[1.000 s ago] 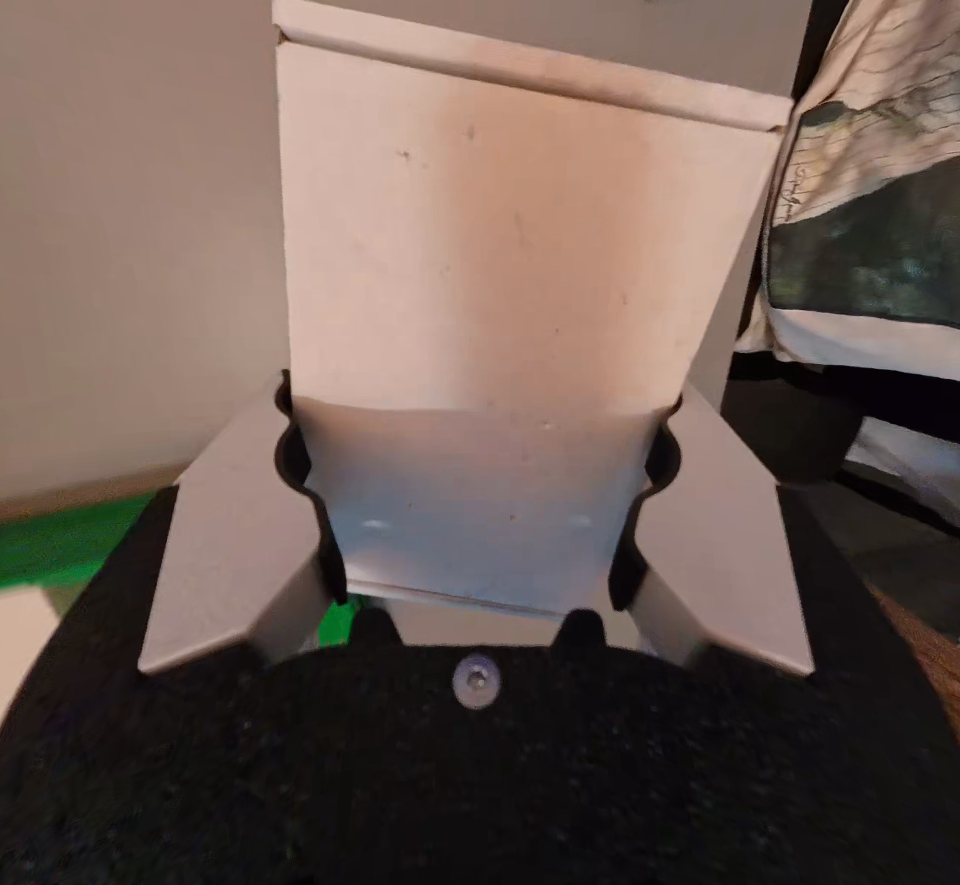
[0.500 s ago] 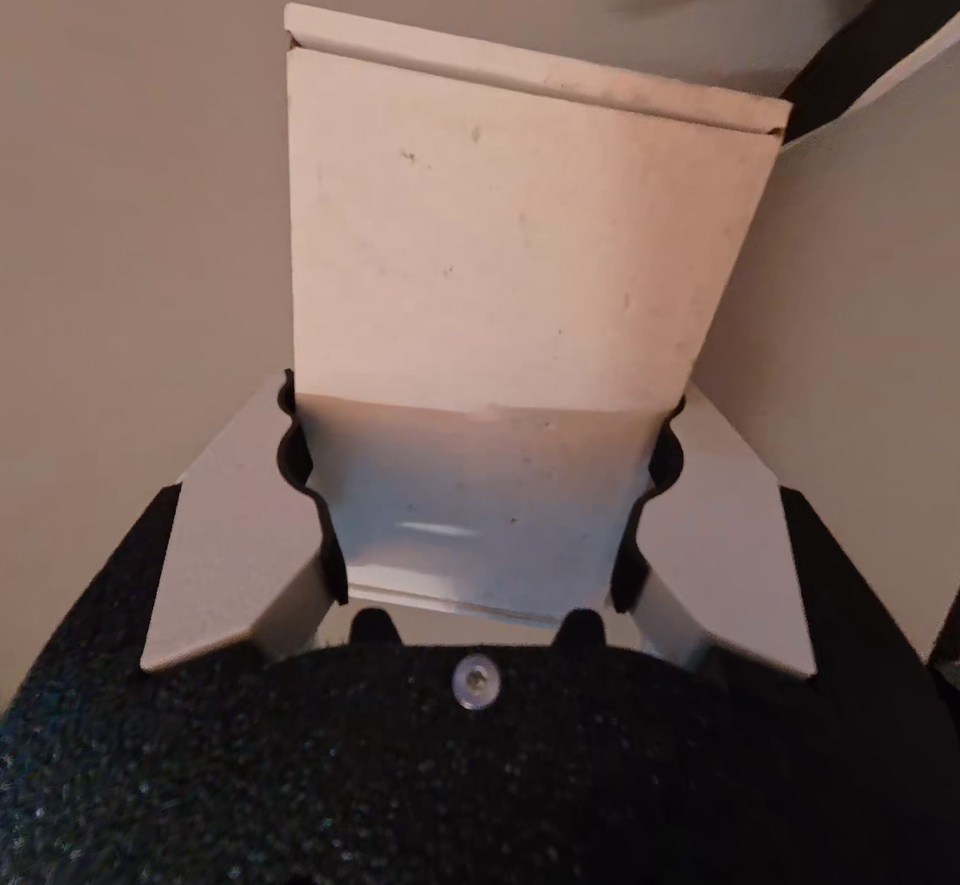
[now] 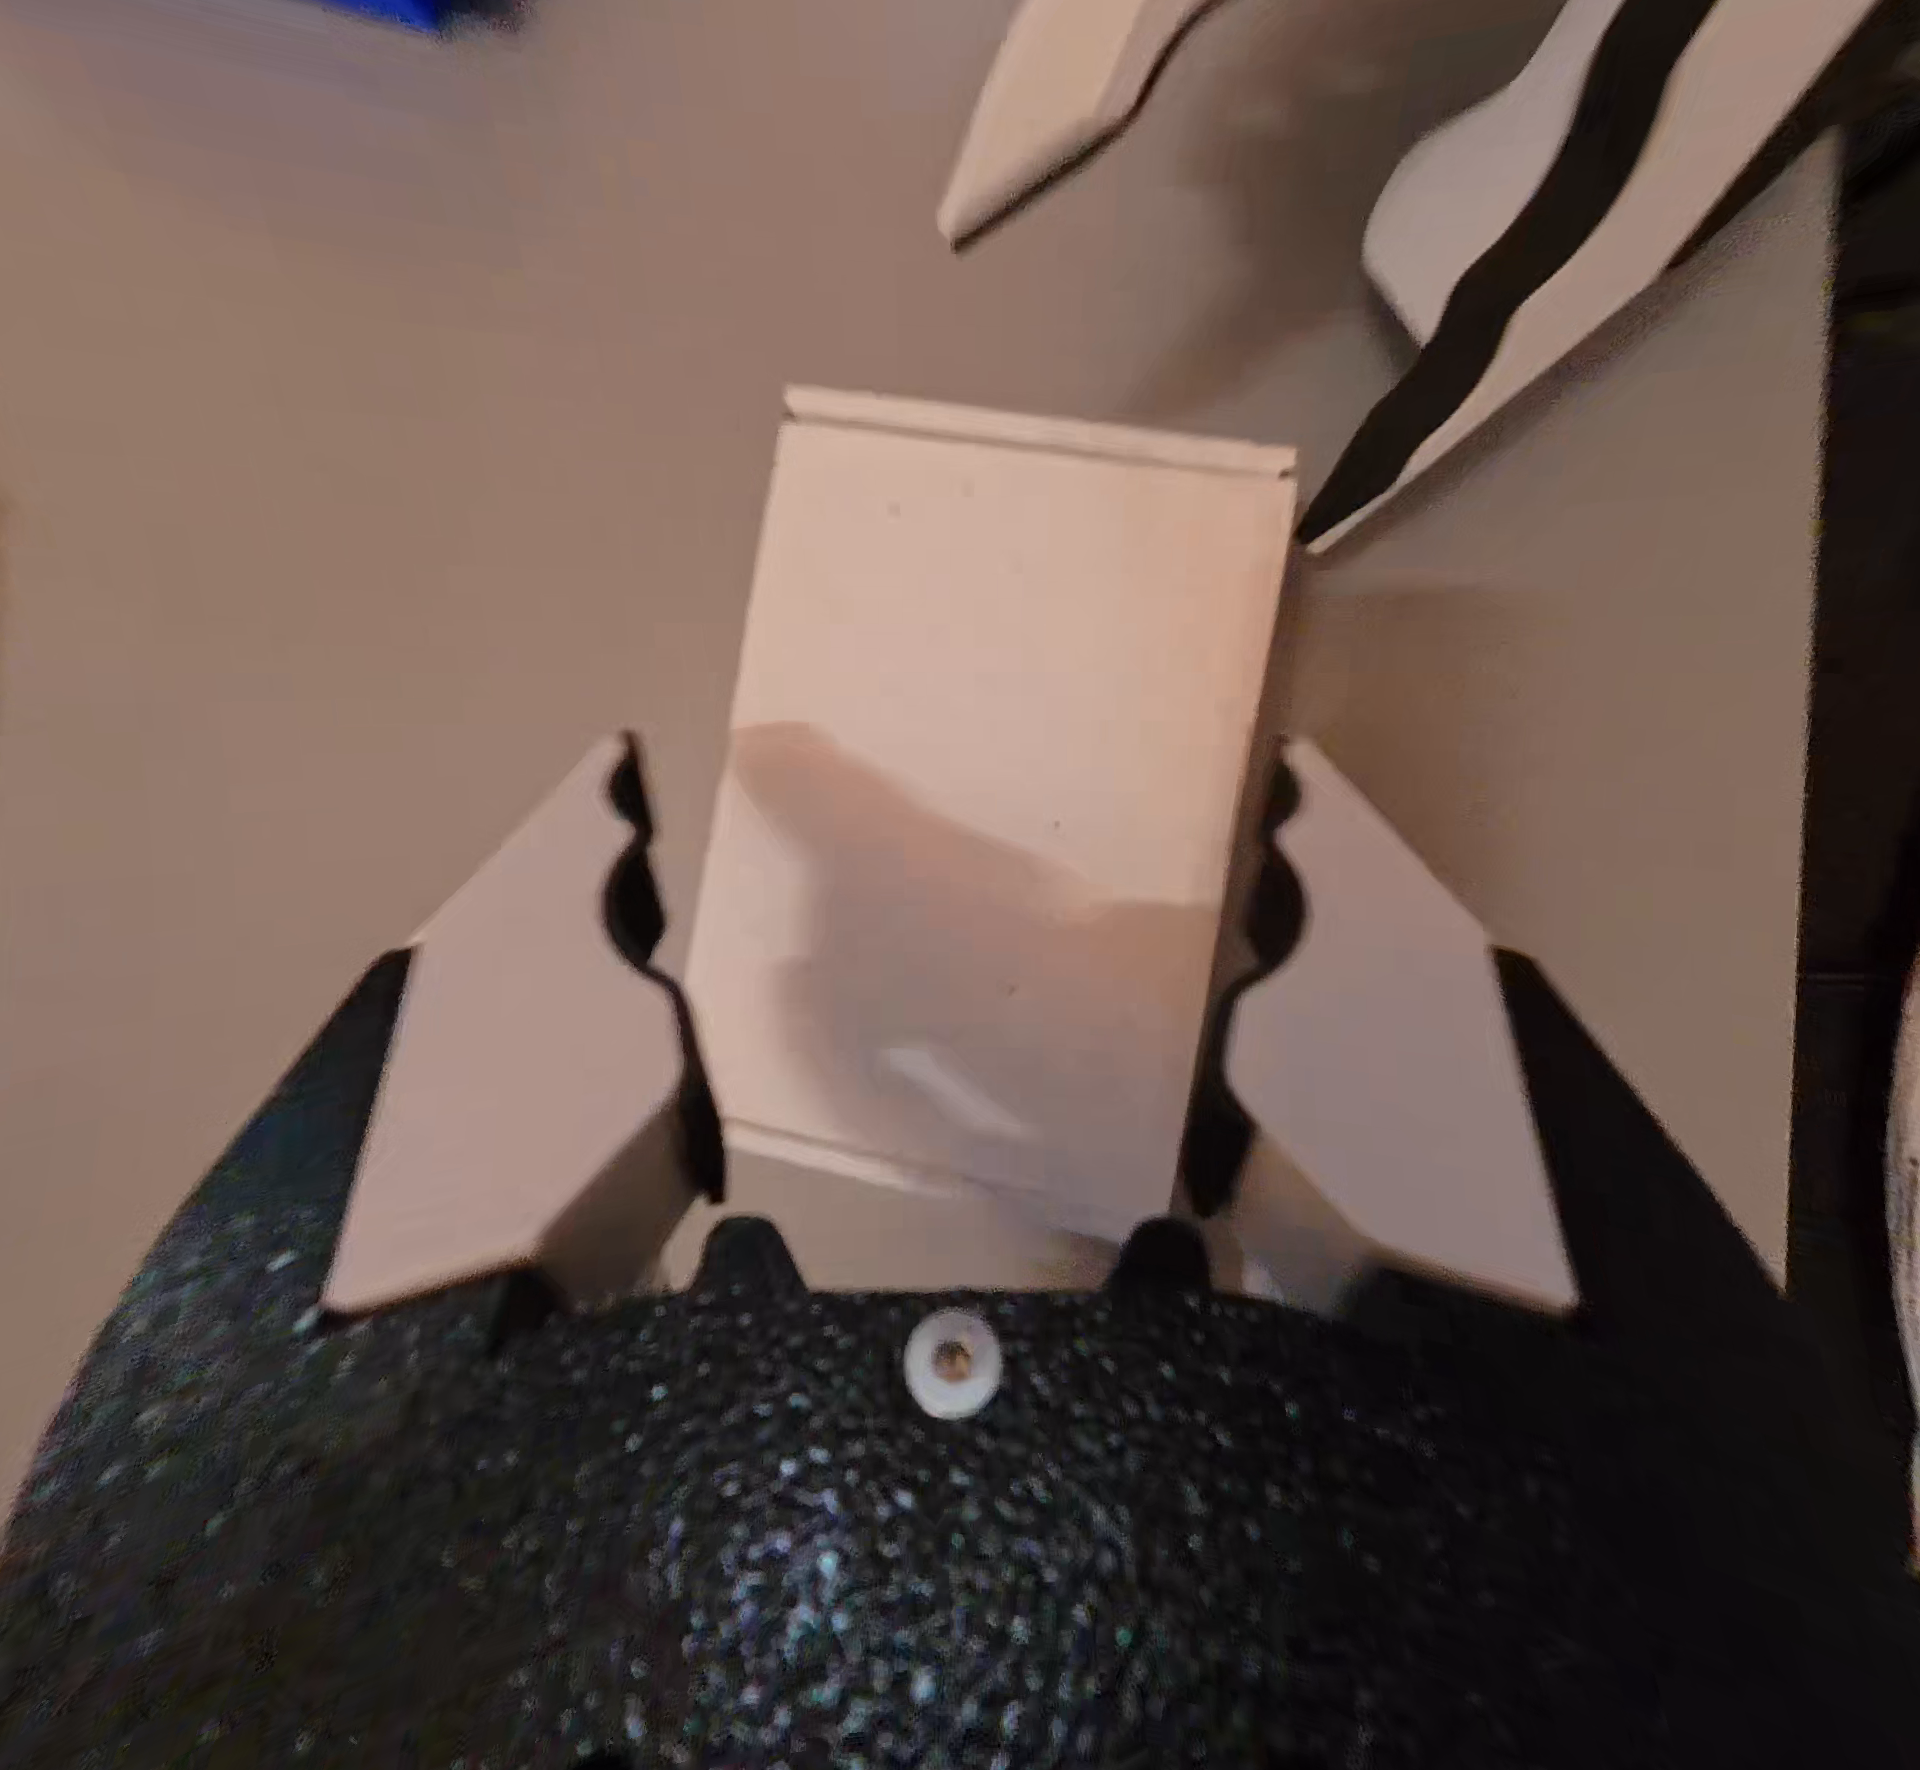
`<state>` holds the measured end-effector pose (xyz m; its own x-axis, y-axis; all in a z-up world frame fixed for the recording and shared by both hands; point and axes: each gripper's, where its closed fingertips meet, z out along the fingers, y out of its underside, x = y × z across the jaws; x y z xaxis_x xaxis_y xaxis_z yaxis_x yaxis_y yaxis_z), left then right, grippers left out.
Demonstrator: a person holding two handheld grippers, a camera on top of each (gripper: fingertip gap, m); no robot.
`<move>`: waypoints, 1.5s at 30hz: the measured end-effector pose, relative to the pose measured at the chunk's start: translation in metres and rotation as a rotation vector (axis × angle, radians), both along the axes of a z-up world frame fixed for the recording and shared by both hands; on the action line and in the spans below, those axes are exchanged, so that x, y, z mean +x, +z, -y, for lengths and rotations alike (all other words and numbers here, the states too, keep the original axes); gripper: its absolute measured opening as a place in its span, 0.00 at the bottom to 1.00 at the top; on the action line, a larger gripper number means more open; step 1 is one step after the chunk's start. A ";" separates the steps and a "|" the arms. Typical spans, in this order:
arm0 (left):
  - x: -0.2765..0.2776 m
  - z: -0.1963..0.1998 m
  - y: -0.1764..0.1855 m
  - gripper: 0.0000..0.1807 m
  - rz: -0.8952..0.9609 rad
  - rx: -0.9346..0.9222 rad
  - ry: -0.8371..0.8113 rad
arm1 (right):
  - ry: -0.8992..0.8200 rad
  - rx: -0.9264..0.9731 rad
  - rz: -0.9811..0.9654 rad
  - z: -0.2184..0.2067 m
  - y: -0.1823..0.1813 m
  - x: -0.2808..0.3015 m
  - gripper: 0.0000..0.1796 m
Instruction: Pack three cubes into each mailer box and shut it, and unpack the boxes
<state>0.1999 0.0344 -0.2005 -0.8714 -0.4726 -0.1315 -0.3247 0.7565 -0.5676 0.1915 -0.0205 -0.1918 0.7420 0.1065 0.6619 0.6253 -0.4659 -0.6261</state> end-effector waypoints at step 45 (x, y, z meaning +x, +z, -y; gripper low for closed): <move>0.024 -0.045 0.025 0.00 0.182 -0.247 0.177 | 0.046 -0.120 0.149 -0.016 -0.008 -0.019 0.53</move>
